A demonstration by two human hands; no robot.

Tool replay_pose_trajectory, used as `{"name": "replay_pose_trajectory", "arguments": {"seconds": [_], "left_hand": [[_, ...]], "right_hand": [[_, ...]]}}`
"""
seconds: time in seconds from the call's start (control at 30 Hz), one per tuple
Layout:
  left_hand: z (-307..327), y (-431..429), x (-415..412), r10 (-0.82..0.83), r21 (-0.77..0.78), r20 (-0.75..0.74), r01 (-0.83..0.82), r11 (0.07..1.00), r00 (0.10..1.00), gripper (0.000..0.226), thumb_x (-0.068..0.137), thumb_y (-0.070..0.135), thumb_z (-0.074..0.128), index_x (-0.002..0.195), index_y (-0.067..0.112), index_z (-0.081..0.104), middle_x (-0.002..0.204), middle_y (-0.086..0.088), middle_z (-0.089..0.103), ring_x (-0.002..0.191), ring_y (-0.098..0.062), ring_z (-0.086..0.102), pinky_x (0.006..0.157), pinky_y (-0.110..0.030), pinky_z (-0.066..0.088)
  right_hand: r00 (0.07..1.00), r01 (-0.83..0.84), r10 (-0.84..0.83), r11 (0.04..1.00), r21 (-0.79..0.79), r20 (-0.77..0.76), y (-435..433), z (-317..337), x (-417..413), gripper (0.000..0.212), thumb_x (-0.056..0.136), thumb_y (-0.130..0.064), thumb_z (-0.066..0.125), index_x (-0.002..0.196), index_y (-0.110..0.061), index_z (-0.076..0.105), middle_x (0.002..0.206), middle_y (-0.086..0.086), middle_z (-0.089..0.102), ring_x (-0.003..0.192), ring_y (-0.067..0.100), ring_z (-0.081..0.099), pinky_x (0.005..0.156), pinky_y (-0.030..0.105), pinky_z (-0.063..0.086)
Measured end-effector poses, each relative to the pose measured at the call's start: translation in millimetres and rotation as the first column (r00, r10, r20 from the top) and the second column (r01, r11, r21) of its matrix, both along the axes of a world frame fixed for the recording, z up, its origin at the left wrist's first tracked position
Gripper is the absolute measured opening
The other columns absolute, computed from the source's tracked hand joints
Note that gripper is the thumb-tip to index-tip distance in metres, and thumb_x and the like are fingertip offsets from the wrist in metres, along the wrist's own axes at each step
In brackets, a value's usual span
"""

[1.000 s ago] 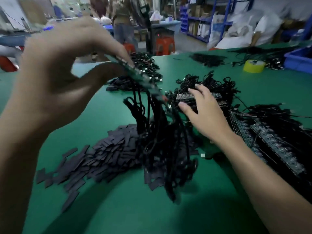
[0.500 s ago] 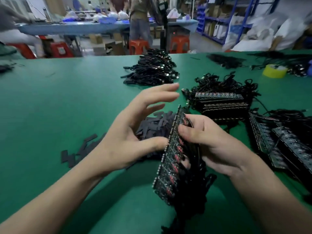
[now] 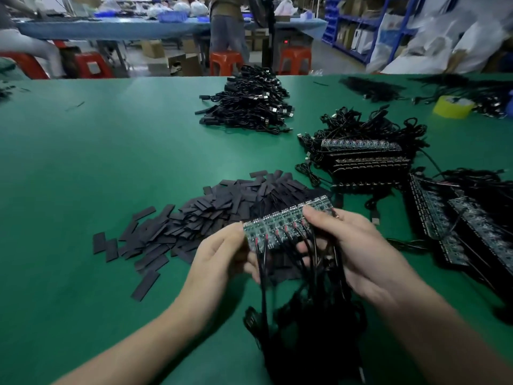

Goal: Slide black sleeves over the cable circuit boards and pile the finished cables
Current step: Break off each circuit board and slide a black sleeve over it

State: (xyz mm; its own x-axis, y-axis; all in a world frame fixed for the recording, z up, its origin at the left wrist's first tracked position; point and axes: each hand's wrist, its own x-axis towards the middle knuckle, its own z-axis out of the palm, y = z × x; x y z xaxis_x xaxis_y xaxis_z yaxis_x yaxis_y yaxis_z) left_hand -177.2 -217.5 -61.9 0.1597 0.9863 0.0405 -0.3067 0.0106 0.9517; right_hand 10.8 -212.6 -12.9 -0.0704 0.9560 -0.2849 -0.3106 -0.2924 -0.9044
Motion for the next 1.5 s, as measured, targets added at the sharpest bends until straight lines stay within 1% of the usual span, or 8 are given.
{"name": "replay_pose_trajectory", "arguments": {"seconds": [0.13,0.47,0.63,0.73,0.97,1.07,1.3,1.5], "left_hand": [[-10,4,-7,0.036,-0.089,-0.029,-0.039,0.995,0.999,0.038,0.097,0.035,0.05,0.085,0.014,0.08,0.074,-0.008,0.068,0.064,-0.016,0.064,0.057,-0.023,0.054],[-17,10,-20,0.014,-0.05,-0.177,-0.024,0.998,0.984,0.012,0.081,0.026,0.072,0.084,0.017,0.079,0.077,-0.009,0.073,0.077,-0.024,0.074,0.065,-0.021,0.056],[-17,11,-23,0.012,-0.001,-0.151,-0.013,1.0,0.988,0.012,0.082,0.023,0.073,0.084,0.012,0.076,0.073,-0.011,0.071,0.069,-0.019,0.069,0.063,-0.02,0.054],[-16,12,-21,0.037,0.034,-0.162,-0.031,0.999,0.986,0.019,0.081,0.021,0.072,0.086,0.003,0.073,0.072,-0.01,0.071,0.065,-0.015,0.066,0.061,-0.019,0.054],[-18,12,-23,0.066,0.089,-0.208,-0.048,0.995,0.976,0.02,0.085,0.021,0.071,0.086,0.001,0.072,0.071,-0.011,0.069,0.066,-0.018,0.063,0.064,-0.022,0.052],[-18,11,-21,0.058,0.065,-0.195,-0.046,0.997,0.979,0.02,0.084,0.019,0.07,0.087,-0.001,0.071,0.072,-0.011,0.07,0.063,-0.015,0.064,0.062,-0.02,0.053],[-16,10,-20,0.029,-0.002,-0.137,-0.03,1.0,0.99,0.021,0.086,0.017,0.067,0.091,-0.004,0.066,0.073,-0.009,0.071,0.065,-0.017,0.071,0.063,-0.023,0.058],[-16,9,-19,0.008,-0.044,-0.116,-0.013,0.999,0.993,0.014,0.09,0.015,0.064,0.091,0.001,0.065,0.079,-0.005,0.072,0.064,-0.024,0.074,0.061,-0.027,0.06]], "right_hand": [[0.986,0.155,-0.158,0.986,0.056,0.056,10,-23,8,0.023,0.087,-0.024,0.076,0.099,-0.022,0.056,0.088,0.0,0.079,0.074,0.024,0.077,0.052,0.029,0.059],[0.908,-0.064,0.014,0.992,0.108,0.419,15,-40,17,0.03,0.077,-0.046,0.08,0.103,-0.032,0.075,0.113,0.002,0.074,0.08,0.008,0.075,0.071,0.029,0.06],[0.455,-0.26,-0.371,0.814,0.519,0.809,22,-18,13,0.054,0.081,-0.067,0.065,0.126,-0.038,0.058,0.123,-0.027,0.052,0.117,-0.006,0.049,0.098,0.019,0.039],[0.323,-0.506,-0.376,0.707,0.495,0.868,13,-12,-14,0.052,0.078,-0.073,0.058,0.109,-0.032,0.063,0.12,-0.018,0.05,0.124,0.003,0.044,0.101,0.025,0.035],[0.092,-0.553,-0.473,0.707,0.44,0.876,-11,-27,-46,0.043,0.079,-0.06,0.062,0.065,-0.021,0.049,0.104,-0.002,0.053,0.112,0.024,0.052,0.088,0.042,0.041],[0.126,-0.533,-0.364,0.76,0.372,0.923,-12,-30,-47,0.032,0.081,-0.05,0.072,0.061,-0.028,0.059,0.106,-0.01,0.052,0.113,0.015,0.049,0.088,0.035,0.035],[0.471,-0.403,-0.083,0.865,0.298,0.878,-6,-17,-30,0.027,0.077,-0.057,0.063,0.066,-0.033,0.071,0.096,-0.02,0.056,0.108,-0.003,0.046,0.088,0.014,0.034],[0.647,-0.405,0.179,0.904,0.136,0.741,-1,-7,-22,0.024,0.098,-0.034,0.061,0.08,-0.02,0.069,0.066,-0.01,0.071,0.054,-0.001,0.057,0.054,0.008,0.041]]}}
